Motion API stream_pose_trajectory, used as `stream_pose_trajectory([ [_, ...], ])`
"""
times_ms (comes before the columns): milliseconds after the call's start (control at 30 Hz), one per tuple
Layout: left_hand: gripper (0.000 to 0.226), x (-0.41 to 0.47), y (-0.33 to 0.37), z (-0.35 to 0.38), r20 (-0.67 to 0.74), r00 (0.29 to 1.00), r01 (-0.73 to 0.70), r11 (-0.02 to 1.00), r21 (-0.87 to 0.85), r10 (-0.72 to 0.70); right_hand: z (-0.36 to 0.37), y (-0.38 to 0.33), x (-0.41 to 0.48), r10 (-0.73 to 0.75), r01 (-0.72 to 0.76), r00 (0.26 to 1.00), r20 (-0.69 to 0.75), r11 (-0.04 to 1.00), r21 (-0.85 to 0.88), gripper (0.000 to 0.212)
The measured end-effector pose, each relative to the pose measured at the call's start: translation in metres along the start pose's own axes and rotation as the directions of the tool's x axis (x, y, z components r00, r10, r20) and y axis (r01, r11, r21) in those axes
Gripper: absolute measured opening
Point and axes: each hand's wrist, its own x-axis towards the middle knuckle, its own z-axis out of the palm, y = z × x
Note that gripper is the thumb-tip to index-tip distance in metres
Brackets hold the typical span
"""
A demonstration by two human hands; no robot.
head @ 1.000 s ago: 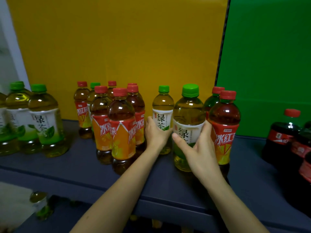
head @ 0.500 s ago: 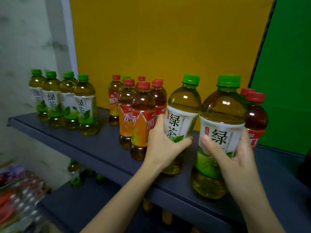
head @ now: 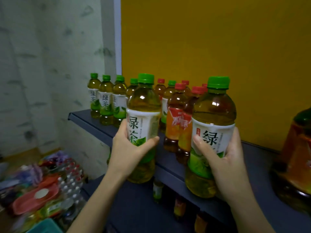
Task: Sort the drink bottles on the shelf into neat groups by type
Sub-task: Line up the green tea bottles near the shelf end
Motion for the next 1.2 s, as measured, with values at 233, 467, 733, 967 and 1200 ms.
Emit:
stream_pose_trajectory([
  [233,0.067,0.03,-0.044,-0.101,-0.103,0.993,0.059,0.996,0.065,-0.053,0.094,0.013,0.004,0.01,-0.012,1.0,0.022,0.998,0.063,0.05],
  [467,0.068,0.072,-0.083,-0.176,-0.066,0.996,0.06,0.993,0.105,-0.054,0.19,0.036,0.015,0.051,-0.05,0.999,-0.019,0.998,0.029,0.055],
  [733,0.062,0.133,-0.119,-0.181,-0.006,1.0,0.022,0.997,0.075,-0.022,0.251,0.065,0.06,0.022,-0.022,0.999,-0.031,1.0,-0.014,0.071],
  [967,0.072,0.185,-0.153,-0.157,0.005,1.0,0.022,0.999,0.044,-0.023,0.28,0.107,0.102,0.02,-0.028,0.998,-0.066,0.991,-0.127,0.085],
  [1200,0.064,0.212,-0.184,-0.14,0.026,1.0,0.015,1.0,0.028,-0.015,0.3,0.126,0.12,0.042,-0.061,0.994,-0.1,0.98,-0.191,0.087],
])
